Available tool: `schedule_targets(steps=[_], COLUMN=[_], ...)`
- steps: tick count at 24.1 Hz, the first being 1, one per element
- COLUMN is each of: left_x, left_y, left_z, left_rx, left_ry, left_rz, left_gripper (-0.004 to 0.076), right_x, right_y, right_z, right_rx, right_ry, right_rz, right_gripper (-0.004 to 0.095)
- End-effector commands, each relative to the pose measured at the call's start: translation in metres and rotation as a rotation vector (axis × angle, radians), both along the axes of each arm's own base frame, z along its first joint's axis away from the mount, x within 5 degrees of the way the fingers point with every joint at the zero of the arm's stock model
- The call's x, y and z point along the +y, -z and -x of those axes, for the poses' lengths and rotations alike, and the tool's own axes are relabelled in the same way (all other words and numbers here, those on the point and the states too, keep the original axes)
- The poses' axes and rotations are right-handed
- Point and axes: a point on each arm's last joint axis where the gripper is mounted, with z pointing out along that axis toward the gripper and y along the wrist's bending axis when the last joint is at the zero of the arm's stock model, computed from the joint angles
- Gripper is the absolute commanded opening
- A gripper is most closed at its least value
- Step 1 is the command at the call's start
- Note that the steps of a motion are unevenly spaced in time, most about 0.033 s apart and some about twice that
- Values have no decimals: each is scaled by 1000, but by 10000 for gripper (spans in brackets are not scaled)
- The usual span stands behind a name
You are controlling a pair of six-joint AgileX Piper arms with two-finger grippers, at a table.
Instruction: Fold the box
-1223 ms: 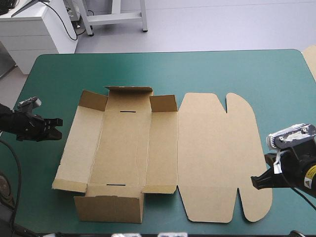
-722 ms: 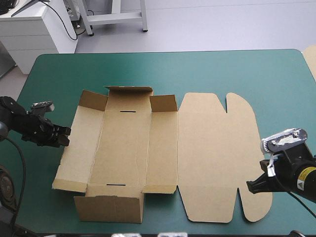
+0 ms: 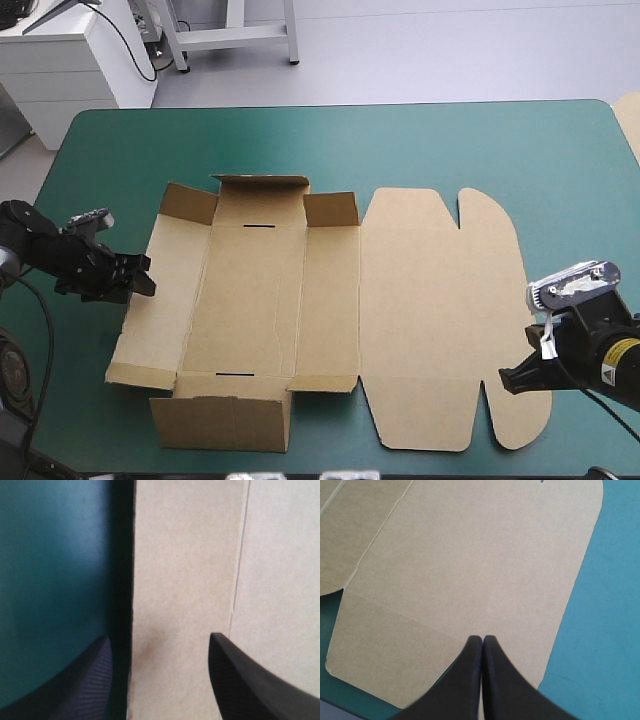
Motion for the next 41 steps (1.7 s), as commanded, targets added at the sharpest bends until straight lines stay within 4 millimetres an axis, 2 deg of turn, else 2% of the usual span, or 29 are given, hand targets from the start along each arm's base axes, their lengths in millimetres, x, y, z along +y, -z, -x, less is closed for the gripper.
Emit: schedule_targets(steps=[1,4,7,17,23,28,30,32,33,37,39,41], left_x=[-9,-12,-24,-41,-41,-43,-42,-45,-45,-46,-44,-49], left_y=[-4,10,18,4,10,13,16,18,18,4,-12,-19], left_z=[7,14,18,14,19,22,25,26,26,24,20,16], left_rx=[-5,27,49,42,84,152,186,193,191,131,81,66], left_ry=[-15,-35,-95,-150,-97,-117,-106,-65,-46,-41,31,99], left_rz=[51,71,211,475,388,335,278,242,231,223,92,-2], left_gripper=[413,412,412,410,384,305,230,25,-5,-8,-8,-8], right_x=[-2,-2,-2,-2,-3,-3,-3,-3,-3,-4,-5,-5], right_y=[-8,-8,-8,-8,-8,-8,-8,-8,-8,-8,-8,-8], right_z=[0,0,0,0,0,0,0,0,0,-1,-2,-2], right_rx=[-36,-36,-36,-42,-45,-46,-46,-46,-46,-57,-60,-63], right_ry=[-1,-1,-4,-4,-8,-11,-11,-11,-11,-5,-2,0], right_rz=[3,3,5,15,22,24,24,24,24,43,49,53], right_gripper=[-19,-19,-19,-19,-19,-19,-19,-19,-19,-19,-19,-19])
